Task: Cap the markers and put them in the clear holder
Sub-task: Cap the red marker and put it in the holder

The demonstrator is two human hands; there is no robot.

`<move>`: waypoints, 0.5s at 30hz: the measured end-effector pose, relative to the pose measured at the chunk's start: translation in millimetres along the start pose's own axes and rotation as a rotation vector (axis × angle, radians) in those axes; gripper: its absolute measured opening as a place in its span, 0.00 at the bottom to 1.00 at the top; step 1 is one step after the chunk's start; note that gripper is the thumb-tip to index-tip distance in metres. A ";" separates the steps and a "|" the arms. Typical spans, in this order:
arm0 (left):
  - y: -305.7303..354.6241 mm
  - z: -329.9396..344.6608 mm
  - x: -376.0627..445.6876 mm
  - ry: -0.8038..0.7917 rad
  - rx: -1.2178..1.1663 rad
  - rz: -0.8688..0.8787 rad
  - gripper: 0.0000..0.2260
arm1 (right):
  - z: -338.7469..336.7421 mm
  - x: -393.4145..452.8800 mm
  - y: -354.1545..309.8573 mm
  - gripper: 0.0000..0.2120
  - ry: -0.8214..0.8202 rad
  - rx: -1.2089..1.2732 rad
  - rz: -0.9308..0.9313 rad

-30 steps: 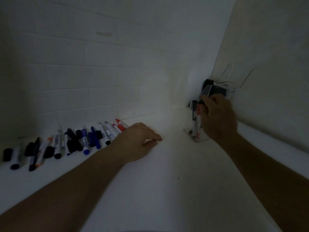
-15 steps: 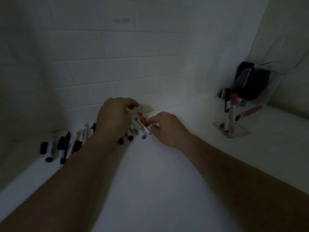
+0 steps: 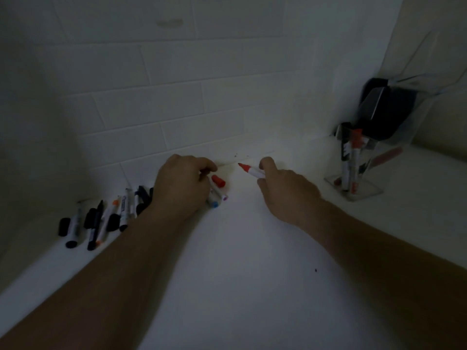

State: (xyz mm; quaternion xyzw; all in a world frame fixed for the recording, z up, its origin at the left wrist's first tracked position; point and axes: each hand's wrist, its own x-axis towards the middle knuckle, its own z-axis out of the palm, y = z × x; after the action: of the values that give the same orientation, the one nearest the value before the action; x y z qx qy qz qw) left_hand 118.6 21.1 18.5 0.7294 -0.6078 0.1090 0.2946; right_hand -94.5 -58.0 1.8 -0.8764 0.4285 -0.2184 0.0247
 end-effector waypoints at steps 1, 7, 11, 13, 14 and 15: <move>1.4 3.2 -0.8 -0.003 0.035 0.021 0.14 | 1.0 -7.9 5.3 0.10 0.059 -0.044 -0.034; 12.5 9.1 7.1 -0.095 0.130 -0.008 0.13 | 7.1 -16.2 23.2 0.09 0.135 -0.003 0.103; 24.3 10.1 25.9 -0.337 0.300 -0.079 0.18 | 10.5 -16.0 28.4 0.06 0.104 0.079 0.127; 27.4 13.0 36.8 -0.452 0.390 -0.080 0.19 | 9.6 -16.1 29.0 0.06 0.103 0.105 0.133; 29.4 13.8 41.6 -0.483 0.401 -0.086 0.18 | 8.8 -15.7 29.4 0.06 0.103 0.122 0.140; 29.8 15.9 46.1 -0.499 0.407 -0.091 0.17 | 8.1 -15.1 29.8 0.06 0.101 0.134 0.147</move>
State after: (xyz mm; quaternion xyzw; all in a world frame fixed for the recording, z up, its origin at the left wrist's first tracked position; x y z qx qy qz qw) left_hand 98.0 -28.4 38.4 0.8040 -0.5936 0.0328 -0.0109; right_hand -121.4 -66.4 -17.8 -0.8270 0.4766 -0.2881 0.0773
